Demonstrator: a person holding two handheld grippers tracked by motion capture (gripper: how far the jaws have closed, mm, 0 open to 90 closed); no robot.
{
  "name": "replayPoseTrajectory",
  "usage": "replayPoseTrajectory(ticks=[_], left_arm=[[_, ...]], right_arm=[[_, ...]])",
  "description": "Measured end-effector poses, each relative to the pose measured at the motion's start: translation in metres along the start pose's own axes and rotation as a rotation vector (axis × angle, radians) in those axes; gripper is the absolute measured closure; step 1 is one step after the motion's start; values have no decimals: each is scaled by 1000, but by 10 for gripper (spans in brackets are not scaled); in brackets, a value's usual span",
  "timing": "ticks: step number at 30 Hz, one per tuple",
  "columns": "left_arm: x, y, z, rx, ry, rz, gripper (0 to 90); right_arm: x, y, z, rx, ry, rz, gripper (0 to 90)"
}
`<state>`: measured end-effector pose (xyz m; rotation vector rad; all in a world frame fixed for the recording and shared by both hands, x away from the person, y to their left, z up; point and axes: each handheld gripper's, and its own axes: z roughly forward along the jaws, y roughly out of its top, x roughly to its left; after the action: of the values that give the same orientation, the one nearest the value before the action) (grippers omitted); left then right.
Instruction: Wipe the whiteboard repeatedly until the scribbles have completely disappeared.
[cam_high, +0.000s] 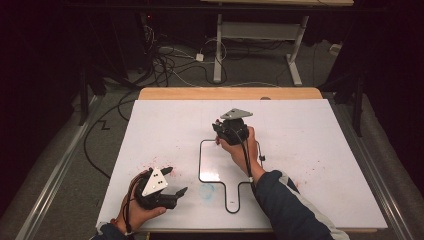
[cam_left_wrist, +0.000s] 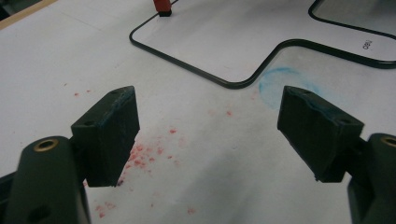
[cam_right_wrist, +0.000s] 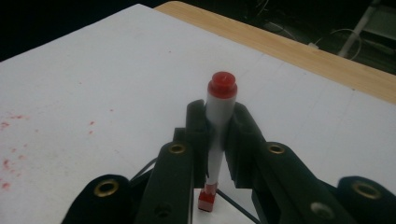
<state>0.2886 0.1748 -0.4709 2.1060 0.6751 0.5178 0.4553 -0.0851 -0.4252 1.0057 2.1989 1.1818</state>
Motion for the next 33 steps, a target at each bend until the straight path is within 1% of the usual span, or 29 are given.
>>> replayPoseTrajectory(ticks=[3,4,6,9,11,14,16,17,18,20,22,24,25,26,28,29,30,31,32,33], left_arm=[[0,0,0,2,0,3,199],[0,0,0,2,-1,3,199],[0,0,0,1,-2,2,199],[0,0,0,-2,-4,0,199],[0,0,0,-3,-5,-1,199],[0,0,-1,-2,-6,1,199],[0,0,-1,0,-4,1,199],[1,0,-1,-2,-4,0,199],[1,0,-1,-3,-5,-1,199],[0,0,-1,-3,-4,1,199],[0,0,-1,-3,-4,-2,199],[0,0,0,0,-6,-2,199],[0,0,0,1,-6,-1,199],[0,0,0,3,-5,1,199],[-1,0,0,5,-6,4,199],[-1,0,1,4,-5,1,199],[-1,0,1,5,-6,1,199],[-1,1,1,6,-6,3,199],[-1,1,1,5,-6,2,199],[-1,1,1,5,-6,3,199]], right_arm=[[0,-1,3,-21,22,15,814],[2,-1,4,-26,39,22,815],[7,-1,7,-38,66,9,815],[13,0,10,-37,130,27,814],[17,0,12,-41,181,33,814],[23,2,11,-30,165,-17,814],[23,2,10,-25,160,-22,814],[22,2,9,-19,144,-24,814],[20,3,8,-14,122,-40,814],[14,3,6,-6,94,-34,814],[7,2,2,8,50,-50,814],[-4,0,-3,19,14,-36,814],[-7,0,-5,20,0,-38,814],[-12,-1,-7,22,-4,-25,814],[-16,-4,-9,17,7,-2,814],[-15,-5,-10,10,19,-2,814],[-13,-6,-10,7,42,-2,814],[-11,-6,-10,5,55,2,814],[-7,-7,-10,0,96,17,814],[-6,-8,-10,-2,109,17,814]])
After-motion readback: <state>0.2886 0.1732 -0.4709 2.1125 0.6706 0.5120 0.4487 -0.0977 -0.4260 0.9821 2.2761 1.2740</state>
